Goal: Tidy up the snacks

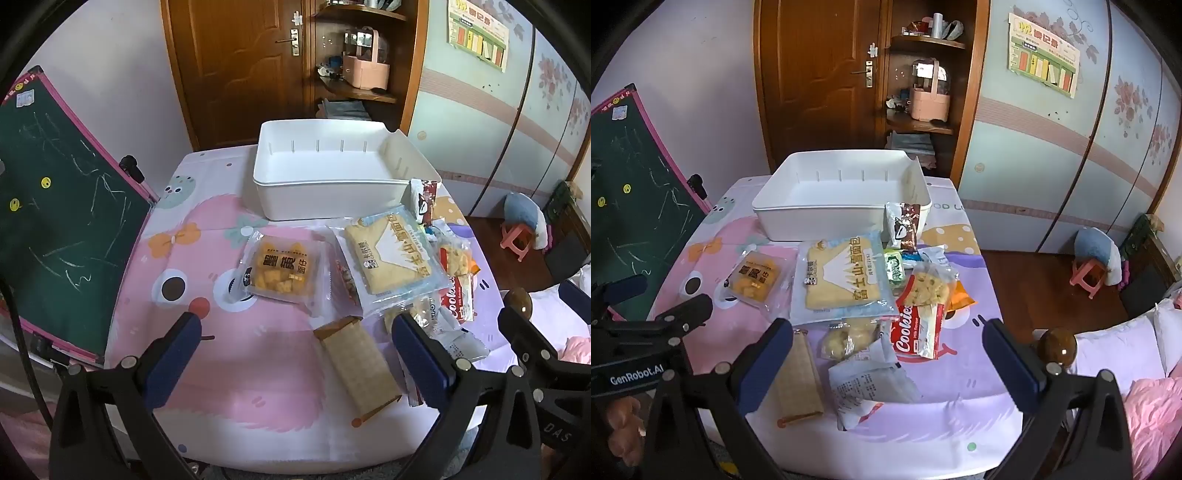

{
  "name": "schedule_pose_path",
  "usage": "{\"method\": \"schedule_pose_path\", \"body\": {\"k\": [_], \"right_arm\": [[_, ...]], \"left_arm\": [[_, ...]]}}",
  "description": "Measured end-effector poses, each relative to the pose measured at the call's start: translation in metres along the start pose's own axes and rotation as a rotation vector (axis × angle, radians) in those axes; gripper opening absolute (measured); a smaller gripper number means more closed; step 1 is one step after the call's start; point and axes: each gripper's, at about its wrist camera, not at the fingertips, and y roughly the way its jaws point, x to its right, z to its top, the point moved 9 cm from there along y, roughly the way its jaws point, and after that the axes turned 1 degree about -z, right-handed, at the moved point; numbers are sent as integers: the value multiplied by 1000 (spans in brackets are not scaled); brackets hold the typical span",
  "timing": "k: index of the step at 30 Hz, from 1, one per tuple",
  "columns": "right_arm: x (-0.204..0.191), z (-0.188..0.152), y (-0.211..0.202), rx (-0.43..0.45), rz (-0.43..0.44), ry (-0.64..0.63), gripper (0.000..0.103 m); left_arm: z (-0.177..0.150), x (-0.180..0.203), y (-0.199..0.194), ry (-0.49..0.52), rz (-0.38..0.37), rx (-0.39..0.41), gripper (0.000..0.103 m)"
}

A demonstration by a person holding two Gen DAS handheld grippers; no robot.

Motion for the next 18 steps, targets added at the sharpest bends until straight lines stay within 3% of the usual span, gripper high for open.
{"method": "schedule_pose_path", "body": {"k": [18], "right_arm": [[-3, 2, -7, 20, 5, 10, 103]], "left_arm": [[-2, 0, 4, 7, -5, -6, 103]]}}
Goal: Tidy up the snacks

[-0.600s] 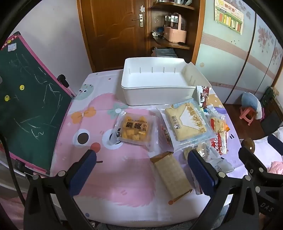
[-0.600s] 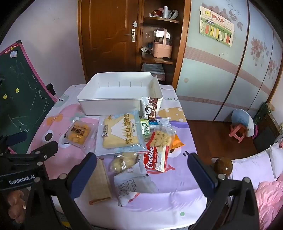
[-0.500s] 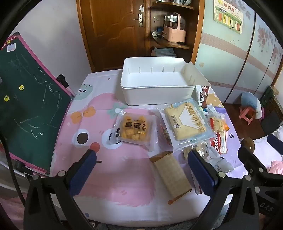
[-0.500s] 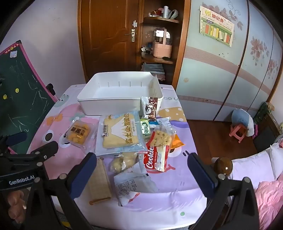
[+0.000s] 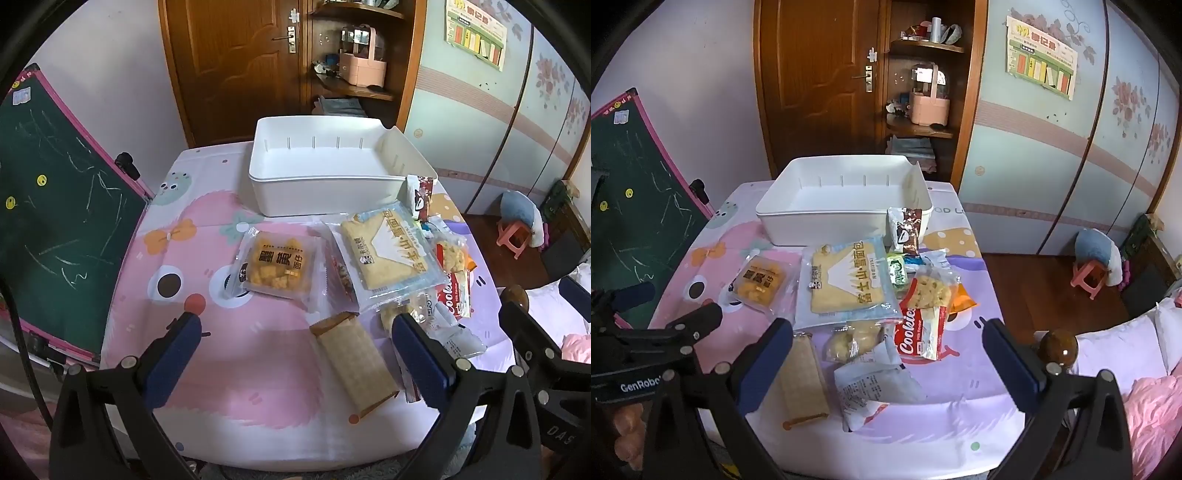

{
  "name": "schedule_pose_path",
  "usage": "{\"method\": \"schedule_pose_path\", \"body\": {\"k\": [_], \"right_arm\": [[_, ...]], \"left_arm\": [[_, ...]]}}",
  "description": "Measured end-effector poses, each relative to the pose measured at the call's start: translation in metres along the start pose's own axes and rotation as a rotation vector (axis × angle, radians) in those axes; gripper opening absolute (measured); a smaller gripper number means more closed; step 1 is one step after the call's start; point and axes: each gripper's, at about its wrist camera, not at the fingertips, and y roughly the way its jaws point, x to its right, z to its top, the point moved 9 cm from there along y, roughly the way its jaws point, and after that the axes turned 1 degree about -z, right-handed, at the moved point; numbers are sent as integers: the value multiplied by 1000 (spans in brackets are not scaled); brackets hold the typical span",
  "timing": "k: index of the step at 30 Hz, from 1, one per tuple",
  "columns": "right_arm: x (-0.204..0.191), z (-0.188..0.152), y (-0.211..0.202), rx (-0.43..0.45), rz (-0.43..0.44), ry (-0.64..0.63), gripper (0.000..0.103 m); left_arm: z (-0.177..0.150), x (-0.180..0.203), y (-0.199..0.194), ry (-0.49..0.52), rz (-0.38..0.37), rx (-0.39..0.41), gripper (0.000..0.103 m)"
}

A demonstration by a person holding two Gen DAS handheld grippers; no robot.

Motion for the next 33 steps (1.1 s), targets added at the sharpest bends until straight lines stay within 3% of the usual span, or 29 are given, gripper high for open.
{"method": "schedule_pose_path", "body": {"k": [18, 33], "right_arm": [[6, -3, 6, -28, -7, 21, 103], [2, 5, -3, 34, 41, 26, 97]], "left_arm": [[-4, 6, 0, -1, -2, -5, 103], [-4, 10, 1, 0, -15, -4, 102]]}}
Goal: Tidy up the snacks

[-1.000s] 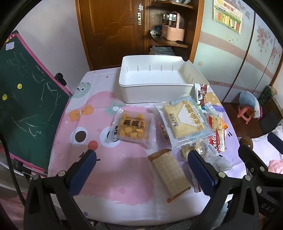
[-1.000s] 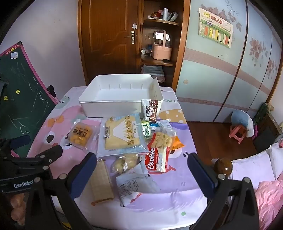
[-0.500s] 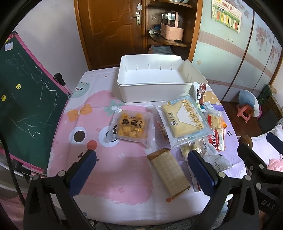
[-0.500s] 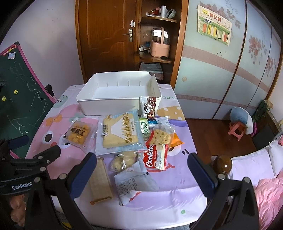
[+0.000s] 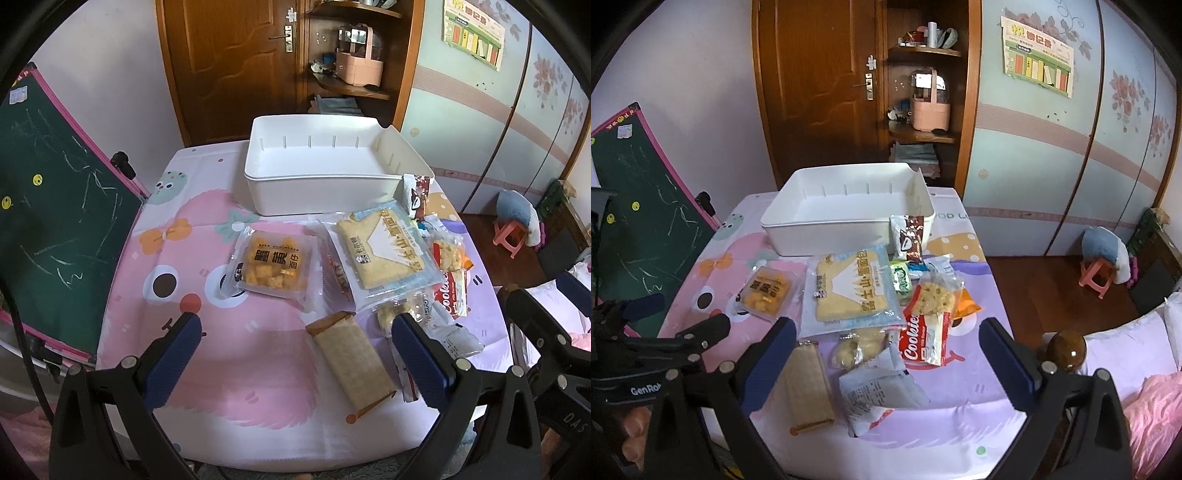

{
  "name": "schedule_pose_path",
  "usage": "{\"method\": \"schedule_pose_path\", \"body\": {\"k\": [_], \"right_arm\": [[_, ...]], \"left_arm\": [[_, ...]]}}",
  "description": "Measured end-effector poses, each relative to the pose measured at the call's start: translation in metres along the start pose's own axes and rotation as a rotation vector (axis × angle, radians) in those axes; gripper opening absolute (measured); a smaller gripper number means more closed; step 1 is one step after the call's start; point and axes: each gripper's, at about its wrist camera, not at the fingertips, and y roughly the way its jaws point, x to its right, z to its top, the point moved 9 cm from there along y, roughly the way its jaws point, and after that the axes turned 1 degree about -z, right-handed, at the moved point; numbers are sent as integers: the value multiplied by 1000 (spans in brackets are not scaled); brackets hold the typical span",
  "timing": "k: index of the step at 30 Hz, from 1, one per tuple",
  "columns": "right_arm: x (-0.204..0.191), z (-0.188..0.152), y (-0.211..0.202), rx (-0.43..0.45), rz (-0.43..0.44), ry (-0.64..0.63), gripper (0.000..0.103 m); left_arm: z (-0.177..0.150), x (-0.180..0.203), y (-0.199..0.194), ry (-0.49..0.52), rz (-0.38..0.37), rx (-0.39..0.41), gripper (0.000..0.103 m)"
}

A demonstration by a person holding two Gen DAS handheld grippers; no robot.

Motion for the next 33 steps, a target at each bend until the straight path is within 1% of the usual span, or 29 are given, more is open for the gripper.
{"method": "schedule_pose_path", "body": {"k": [3, 9, 11, 22, 26, 28, 31, 33], "right_arm": [[-4, -1, -1, 4, 2, -14, 94], [-5, 0, -1, 2, -2, -14, 94], [-5, -1, -1, -6, 3, -9, 94], [-11, -3, 3, -23, 38, -26, 94], [-13, 2, 10, -32, 33, -48, 94], [-14, 8, 15, -30, 16, -72, 94], [-15, 20, 23, -24, 5, -94, 94], [-16, 28, 28, -28, 13, -98, 94]], "left_arm": [[0, -2, 0, 0, -8, -5, 102], [-2, -2, 1, -3, -14, -4, 100], [-1, -2, 1, -3, -15, -3, 97], [-3, -7, 9, -9, -31, -32, 97], [5, -14, 15, -3, -3, -35, 97], [11, -20, 18, 0, 10, -35, 97], [23, -29, 19, 7, 38, -16, 97], [34, -36, 20, 14, 36, 5, 97]]}}
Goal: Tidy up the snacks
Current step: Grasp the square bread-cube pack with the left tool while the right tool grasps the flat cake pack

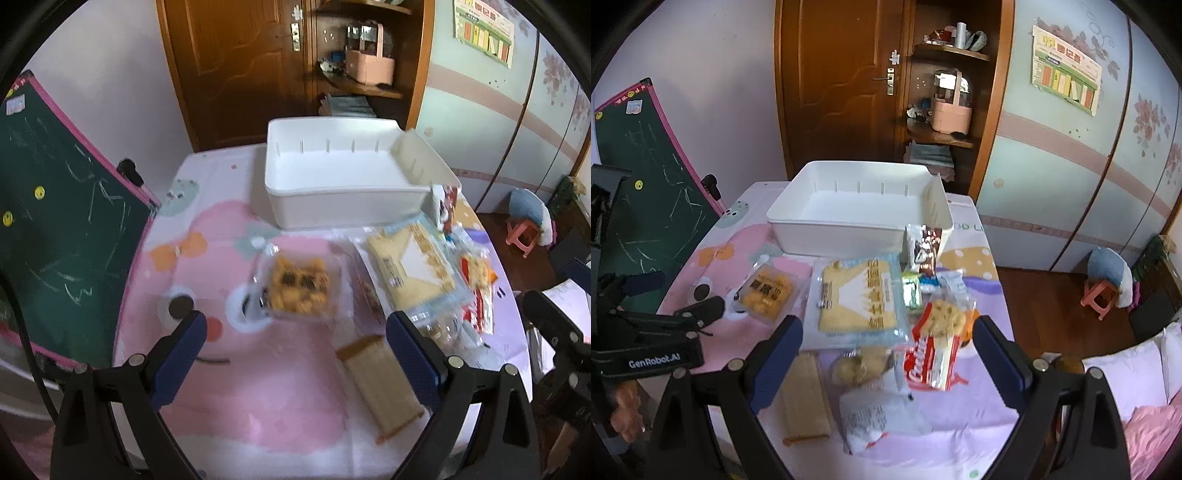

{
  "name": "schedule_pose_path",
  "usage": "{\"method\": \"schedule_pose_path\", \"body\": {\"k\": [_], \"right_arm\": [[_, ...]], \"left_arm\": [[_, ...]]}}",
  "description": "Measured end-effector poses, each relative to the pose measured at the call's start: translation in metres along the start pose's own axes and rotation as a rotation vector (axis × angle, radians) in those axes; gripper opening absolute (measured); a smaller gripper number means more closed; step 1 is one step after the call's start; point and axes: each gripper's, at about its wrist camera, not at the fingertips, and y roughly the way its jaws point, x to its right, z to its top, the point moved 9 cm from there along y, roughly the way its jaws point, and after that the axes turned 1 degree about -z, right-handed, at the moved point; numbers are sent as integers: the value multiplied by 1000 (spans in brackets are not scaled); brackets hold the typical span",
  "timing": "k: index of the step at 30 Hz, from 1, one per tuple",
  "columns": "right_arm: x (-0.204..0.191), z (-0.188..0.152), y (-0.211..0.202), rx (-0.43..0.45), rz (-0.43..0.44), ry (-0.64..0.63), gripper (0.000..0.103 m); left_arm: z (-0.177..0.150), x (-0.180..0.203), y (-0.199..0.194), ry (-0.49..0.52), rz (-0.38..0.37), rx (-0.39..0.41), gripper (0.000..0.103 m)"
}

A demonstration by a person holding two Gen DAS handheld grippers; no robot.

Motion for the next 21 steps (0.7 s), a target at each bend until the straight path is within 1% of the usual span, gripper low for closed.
{"method": "schedule_pose_path", "body": {"k": [3, 4, 8, 10, 12, 15, 17, 19, 21], "right_arm": [[2, 15, 10, -5, 15, -11, 94], [2, 19, 14, -9, 17, -16, 94], [-2, 36, 35, -46, 68, -23, 94], [-7, 39, 49, -76, 111, -30, 94], [-10, 39, 66, -113, 122, -38, 94], [-14, 34, 94, -184, 137, -36, 94], [-15, 27, 110, -226, 156, -33, 94], [-15, 15, 131, -281, 152, -35, 94], [-15, 5, 146, -319, 152, -31, 94]], "left_arm": [[17, -7, 0, 0, -30, 35, 97], [23, -11, 1, -2, -23, 44, 97], [41, -25, 10, -5, 14, 63, 97], [46, -33, 22, -3, 19, 47, 97], [48, -40, 39, -3, 18, 19, 97], [46, -49, 74, -6, 13, -52, 97], [37, -52, 94, 3, 8, -106, 97], [29, -53, 114, 10, -7, -153, 97], [19, -51, 134, 12, -36, -209, 97]]}}
